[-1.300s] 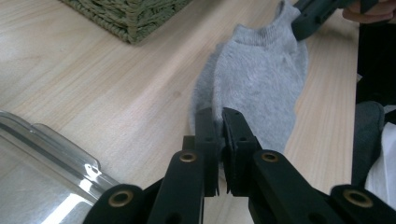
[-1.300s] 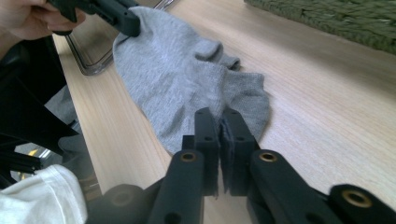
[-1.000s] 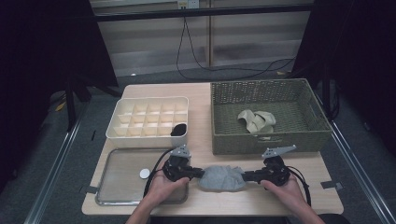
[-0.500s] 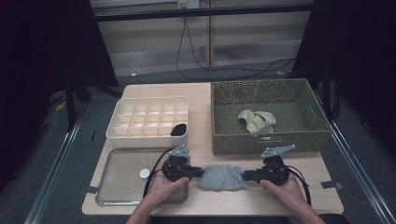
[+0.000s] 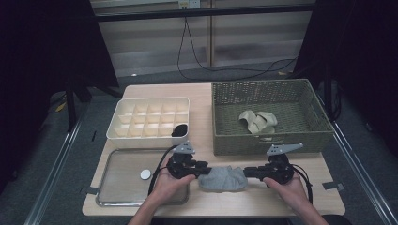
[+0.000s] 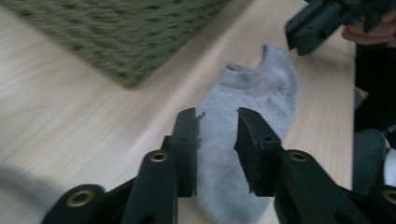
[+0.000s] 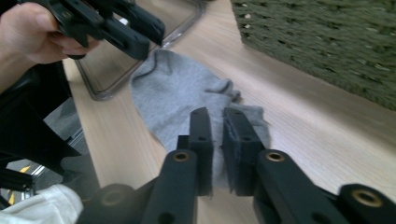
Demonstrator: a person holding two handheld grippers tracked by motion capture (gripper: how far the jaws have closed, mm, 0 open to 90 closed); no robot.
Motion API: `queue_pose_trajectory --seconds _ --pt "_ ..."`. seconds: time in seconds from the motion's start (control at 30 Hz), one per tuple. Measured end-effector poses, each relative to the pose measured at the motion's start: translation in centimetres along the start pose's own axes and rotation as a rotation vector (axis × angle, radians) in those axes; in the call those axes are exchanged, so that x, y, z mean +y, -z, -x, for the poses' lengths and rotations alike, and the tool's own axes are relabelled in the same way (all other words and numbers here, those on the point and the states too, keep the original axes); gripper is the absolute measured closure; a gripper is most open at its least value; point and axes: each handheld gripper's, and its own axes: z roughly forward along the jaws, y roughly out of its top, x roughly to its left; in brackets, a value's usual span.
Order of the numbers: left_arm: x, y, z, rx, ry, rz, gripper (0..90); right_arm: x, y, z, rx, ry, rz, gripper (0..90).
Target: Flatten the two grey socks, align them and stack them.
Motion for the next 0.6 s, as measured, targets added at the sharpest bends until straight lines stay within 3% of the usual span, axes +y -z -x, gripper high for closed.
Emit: queue_pose_trajectory --seconds 0.13,0.4,0.5,0.6 --pt "1.1 -2.2 0.8 -0.030 -0.042 -0.037 76.9 0.1 -0.4 -0.2 0.012 0.017 -0.006 84.8" --pt "1.8 -5.7 1.7 -0.068 -0.077 -0.111 78.5 0.2 -2.1 0.2 -0.002 0.013 -0.057 85.6" --pt "1.9 -6.1 1.8 -0.070 -0.083 -0.118 78.7 0.2 -2.6 0.4 -0.013 0.011 -0.076 86.6" --pt "2.1 -6.2 1.8 -0.081 -0.078 -0.082 78.3 0.0 -3.1 0.5 -0.034 0.021 -0.105 87.0"
